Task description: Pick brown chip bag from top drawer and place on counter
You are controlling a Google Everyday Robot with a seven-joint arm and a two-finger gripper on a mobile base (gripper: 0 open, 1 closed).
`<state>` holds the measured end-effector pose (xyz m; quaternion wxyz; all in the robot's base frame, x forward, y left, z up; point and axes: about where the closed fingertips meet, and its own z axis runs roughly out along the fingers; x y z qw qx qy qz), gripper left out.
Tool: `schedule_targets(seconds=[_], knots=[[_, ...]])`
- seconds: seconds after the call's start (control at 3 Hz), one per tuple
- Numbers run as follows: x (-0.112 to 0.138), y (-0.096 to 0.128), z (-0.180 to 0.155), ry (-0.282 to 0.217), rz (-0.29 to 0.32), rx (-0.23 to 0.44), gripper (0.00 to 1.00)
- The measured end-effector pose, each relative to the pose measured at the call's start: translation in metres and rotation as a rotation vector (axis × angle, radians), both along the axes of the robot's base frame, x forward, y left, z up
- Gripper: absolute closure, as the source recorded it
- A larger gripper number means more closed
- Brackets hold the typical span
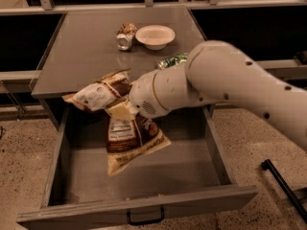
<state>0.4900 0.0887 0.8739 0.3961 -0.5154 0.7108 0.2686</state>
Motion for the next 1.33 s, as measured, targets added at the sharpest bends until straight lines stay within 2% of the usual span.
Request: schedule_targets(seconds=[0.33, 0.67, 1.0, 1.33], knots=[[0.026, -0.022, 0.038, -0.028, 0.004, -0.119, 1.00], [0.098, -0.063, 0.047, 0.076, -0.118, -0.269, 1.00], [0.142, -0.067, 0.047, 0.177, -0.179, -0.348, 1.00], [0.154, -0.010, 0.087, 0.163, -0.092, -0.349, 1.00]])
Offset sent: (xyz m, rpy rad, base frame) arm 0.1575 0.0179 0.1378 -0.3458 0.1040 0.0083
